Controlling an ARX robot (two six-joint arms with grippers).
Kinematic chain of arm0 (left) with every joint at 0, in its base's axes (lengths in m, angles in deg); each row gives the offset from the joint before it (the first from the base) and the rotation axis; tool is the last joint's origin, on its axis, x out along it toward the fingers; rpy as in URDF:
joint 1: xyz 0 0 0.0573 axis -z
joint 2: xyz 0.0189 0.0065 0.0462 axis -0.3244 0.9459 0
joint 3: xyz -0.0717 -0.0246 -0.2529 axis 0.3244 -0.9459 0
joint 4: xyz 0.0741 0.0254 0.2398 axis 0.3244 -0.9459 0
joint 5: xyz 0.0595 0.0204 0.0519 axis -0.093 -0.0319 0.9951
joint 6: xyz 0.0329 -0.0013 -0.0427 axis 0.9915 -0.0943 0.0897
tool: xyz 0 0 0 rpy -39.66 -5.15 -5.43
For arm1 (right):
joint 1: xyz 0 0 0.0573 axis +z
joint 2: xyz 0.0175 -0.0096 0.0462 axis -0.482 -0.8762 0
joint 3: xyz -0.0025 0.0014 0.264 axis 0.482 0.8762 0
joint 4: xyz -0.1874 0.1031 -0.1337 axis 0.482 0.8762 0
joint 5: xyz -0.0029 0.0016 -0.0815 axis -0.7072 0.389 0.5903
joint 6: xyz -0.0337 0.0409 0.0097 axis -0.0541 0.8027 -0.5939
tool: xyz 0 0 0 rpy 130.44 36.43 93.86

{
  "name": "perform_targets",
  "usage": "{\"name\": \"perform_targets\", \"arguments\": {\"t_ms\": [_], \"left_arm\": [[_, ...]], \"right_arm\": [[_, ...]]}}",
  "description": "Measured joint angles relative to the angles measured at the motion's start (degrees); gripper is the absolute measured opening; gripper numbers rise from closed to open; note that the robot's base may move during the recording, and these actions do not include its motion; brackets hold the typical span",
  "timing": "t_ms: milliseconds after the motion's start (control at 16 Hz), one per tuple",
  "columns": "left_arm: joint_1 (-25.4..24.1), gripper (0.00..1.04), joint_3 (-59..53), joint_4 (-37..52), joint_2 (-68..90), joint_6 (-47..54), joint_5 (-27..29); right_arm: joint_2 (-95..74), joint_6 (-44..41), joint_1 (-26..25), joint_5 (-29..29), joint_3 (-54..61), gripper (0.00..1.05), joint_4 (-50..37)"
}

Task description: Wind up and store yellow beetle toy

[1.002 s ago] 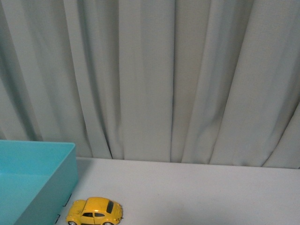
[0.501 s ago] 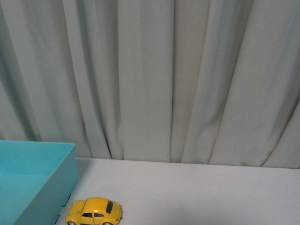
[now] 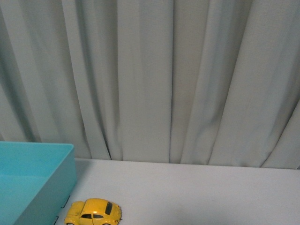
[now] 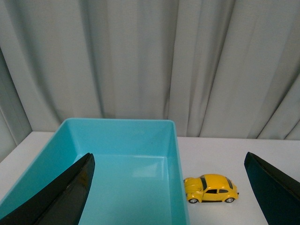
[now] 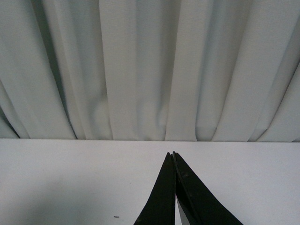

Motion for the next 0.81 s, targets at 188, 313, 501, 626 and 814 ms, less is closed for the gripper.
{"name": "perform_targets", "arguments": {"t_ms": [188, 313, 501, 626, 814], "left_arm": [[0.0, 0.98, 0.0, 0.0, 0.0, 0.0, 0.0], [0.0, 0.98, 0.0, 0.0, 0.0, 0.0, 0.0], [0.0, 0.98, 0.0, 0.0, 0.0, 0.0, 0.0], [0.0, 0.98, 0.0, 0.0, 0.0, 0.0, 0.0], [0.7, 0.98, 0.5, -2.3, 0.5, -1.1, 1.7]], "right_arm": [[0.0, 0.0, 0.0, 0.0, 0.0, 0.22, 0.0], [0.0, 0.0, 0.0, 0.0, 0.0, 0.46, 0.0], [0.0, 0.0, 0.0, 0.0, 0.0, 0.99, 0.0], [0.0, 0.0, 0.0, 0.0, 0.0, 0.98, 0.0], [0.0, 0.0, 0.0, 0.0, 0.0, 0.98, 0.0]]}}
